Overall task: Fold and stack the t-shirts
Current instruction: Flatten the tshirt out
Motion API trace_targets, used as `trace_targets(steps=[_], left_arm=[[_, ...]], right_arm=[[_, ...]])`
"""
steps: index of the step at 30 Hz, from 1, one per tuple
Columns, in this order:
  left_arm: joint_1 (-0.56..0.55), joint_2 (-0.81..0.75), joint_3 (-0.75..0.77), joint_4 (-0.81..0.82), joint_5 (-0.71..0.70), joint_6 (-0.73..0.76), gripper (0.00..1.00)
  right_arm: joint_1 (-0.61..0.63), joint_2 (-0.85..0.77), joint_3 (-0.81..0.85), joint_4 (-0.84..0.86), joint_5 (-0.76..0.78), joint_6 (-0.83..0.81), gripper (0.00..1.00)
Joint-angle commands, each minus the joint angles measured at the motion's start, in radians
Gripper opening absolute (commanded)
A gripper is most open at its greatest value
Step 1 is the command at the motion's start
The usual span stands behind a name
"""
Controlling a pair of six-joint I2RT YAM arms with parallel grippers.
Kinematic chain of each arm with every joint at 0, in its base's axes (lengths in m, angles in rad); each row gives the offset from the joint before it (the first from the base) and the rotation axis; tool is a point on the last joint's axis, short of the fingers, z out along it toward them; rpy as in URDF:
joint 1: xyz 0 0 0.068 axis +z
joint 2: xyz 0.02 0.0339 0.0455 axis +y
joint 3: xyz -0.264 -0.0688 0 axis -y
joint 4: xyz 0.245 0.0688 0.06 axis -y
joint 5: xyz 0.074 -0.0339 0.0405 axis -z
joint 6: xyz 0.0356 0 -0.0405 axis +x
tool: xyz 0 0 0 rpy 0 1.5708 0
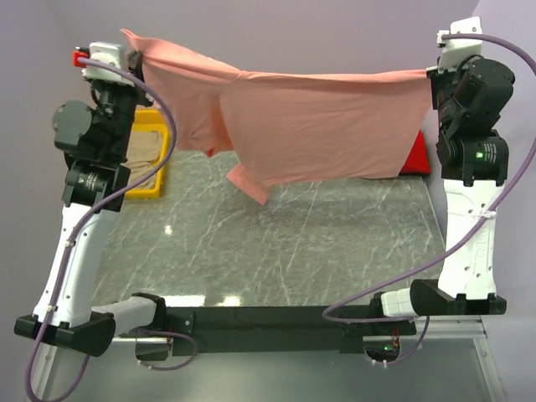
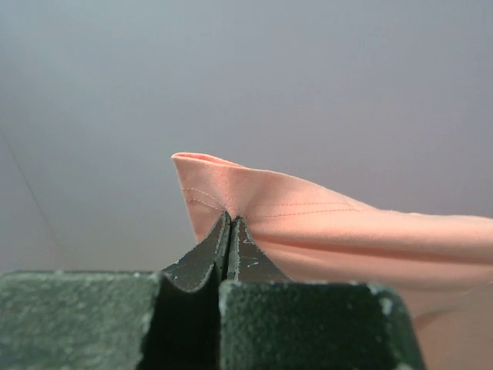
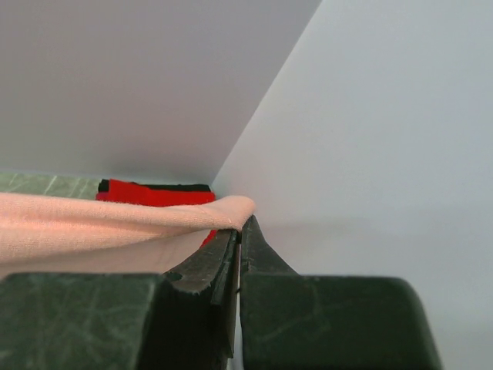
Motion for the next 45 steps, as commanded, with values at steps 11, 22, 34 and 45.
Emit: trace_targets(steps=[11,22,34,45], left_arm=[[0.075,0.264,0.154,0.246,0.023,0.016,0.00],[0.178,0.764,0.701,0.464,0.123,-0.043,0.00],[0.203,0.607,0.457,0.699,0.234,-0.009,0.00],[0.203,0.159,-0.603,0.626,0.432,0.054,0.00]], right_arm=[[0.070,0.302,0.154,0.183,-0.002,-0.007,0.00],[0.122,0.580,0.409,0.545,0.102,-0.024,0.00],[0.121,0.488,0.219,0.743,-0.020,0.056,0.00],[0.129,0.263,-0.508,0.662,-0.206,-0.069,0.00]])
